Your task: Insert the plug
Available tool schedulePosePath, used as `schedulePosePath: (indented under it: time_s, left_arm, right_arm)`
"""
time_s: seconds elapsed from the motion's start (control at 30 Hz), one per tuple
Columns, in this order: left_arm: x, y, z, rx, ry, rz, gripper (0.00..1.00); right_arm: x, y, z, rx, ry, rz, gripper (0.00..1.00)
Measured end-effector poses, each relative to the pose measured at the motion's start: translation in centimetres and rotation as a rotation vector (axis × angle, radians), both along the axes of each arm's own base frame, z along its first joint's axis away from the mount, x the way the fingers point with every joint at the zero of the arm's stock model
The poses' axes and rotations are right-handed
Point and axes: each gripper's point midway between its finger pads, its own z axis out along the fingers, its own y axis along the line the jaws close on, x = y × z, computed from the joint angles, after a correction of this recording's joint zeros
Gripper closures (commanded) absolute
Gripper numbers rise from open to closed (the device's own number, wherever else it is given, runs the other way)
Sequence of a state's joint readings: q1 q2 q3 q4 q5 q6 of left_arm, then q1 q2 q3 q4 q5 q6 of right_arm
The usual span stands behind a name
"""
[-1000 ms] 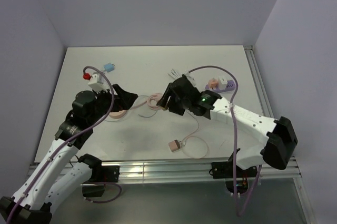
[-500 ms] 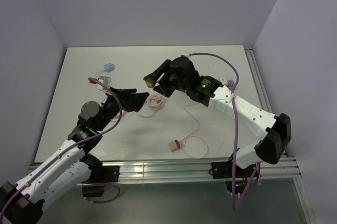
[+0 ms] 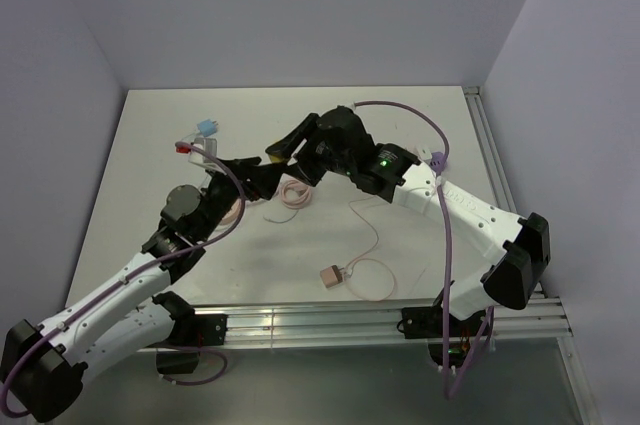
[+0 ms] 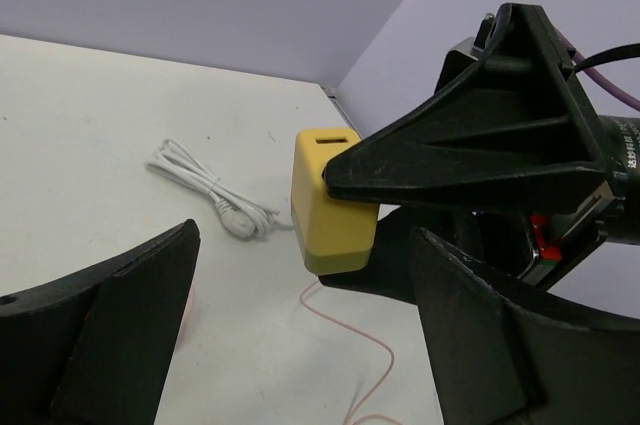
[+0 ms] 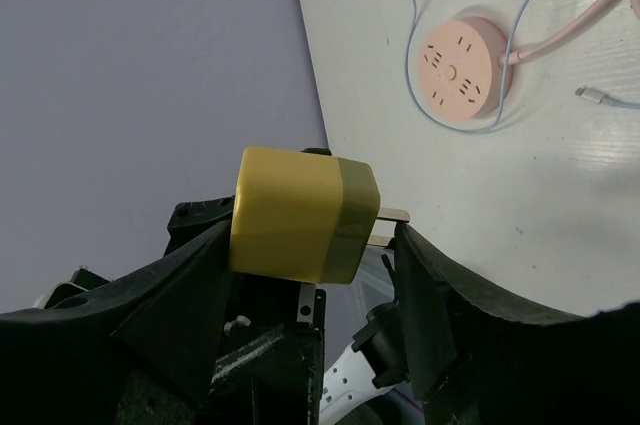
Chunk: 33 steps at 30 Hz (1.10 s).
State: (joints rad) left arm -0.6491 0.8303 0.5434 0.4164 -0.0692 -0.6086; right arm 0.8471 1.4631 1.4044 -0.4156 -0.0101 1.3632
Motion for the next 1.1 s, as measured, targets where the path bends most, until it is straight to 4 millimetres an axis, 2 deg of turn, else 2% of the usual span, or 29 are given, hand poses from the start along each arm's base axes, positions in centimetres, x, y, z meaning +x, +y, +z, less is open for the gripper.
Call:
schedulePosePath:
  time_s: [0.13, 0.23, 0.33, 0.37, 0.43, 0.47, 0.53, 0.57, 0.63, 0.67, 0.77, 0.9, 1.0, 1.1]
  left_arm:
    - [0.5, -0.2, 0.4, 0.002, -0.007, 0.009, 0.18]
    - [0.8, -0.4, 0.9, 0.003, -0.017, 0.009, 0.33]
    - [0.9, -0.6, 1.3, 0.0, -0.025, 0.003, 0.53]
    - [0.9, -0.8, 1.5, 0.0, -0.027, -0.002, 0.64]
    - [0.8, -1.3, 1.9, 0.003, -0.029, -0.022, 0.74]
    - [0.9, -1.5, 1.9, 0.013, -0.027, -0.028, 0.88]
    - [1.1, -1.7, 1.7, 0.028, -0.014, -0.031, 1.0]
    - [1.2, -1.8, 1.6, 0.034, -0.008, -0.032, 1.0]
    - [1.2, -1.8, 1.4, 0.041, 0.002, -0.031, 1.0]
    - [1.3, -1.7, 1.3, 0.044, 0.006, -0.028, 1.0]
    - [1.1, -1.4, 0.8, 0.06, 0.027, -0.025, 1.0]
    - [0.1, -1.0, 0.1, 0.101, 0.047, -0.046, 1.0]
    - [-0.7, -0.9, -0.5, 0.141, 0.067, -0.083, 1.0]
    - [-2.1, -1.2, -1.5, 0.178, 0.119, -0.16, 1.0]
  right_arm:
    - [-0.3, 0.2, 0.1, 0.001, 0.002, 0.008, 0.66]
    - [-0.5, 0.3, 0.3, 0.004, 0.002, 0.015, 0.65]
    - [-0.6, 0.4, 0.7, 0.009, -0.002, 0.018, 0.65]
    - [-0.6, 0.5, 0.7, 0.01, -0.001, 0.018, 0.64]
    - [-0.4, 0.5, 0.7, 0.01, -0.002, 0.012, 0.62]
    - [-0.3, 0.4, 0.7, 0.008, -0.004, 0.005, 0.55]
    - [0.1, 0.3, 0.6, 0.001, -0.008, -0.007, 0.43]
    - [0.1, 0.2, 0.5, -0.006, -0.007, -0.007, 0.3]
    - [0.2, 0.4, 0.4, -0.023, -0.011, 0.01, 0.19]
    - [0.1, 0.6, 0.5, -0.031, -0.02, 0.029, 0.11]
    - [-0.3, 1.4, 0.4, -0.073, -0.047, 0.122, 0.08]
    - [-0.9, 1.5, 0.0, -0.112, -0.092, 0.256, 0.11]
    - [-1.4, 0.9, -0.2, -0.125, -0.142, 0.354, 0.11]
    - [-1.6, -1.1, -1.1, -0.202, -0.245, 0.41, 0.11]
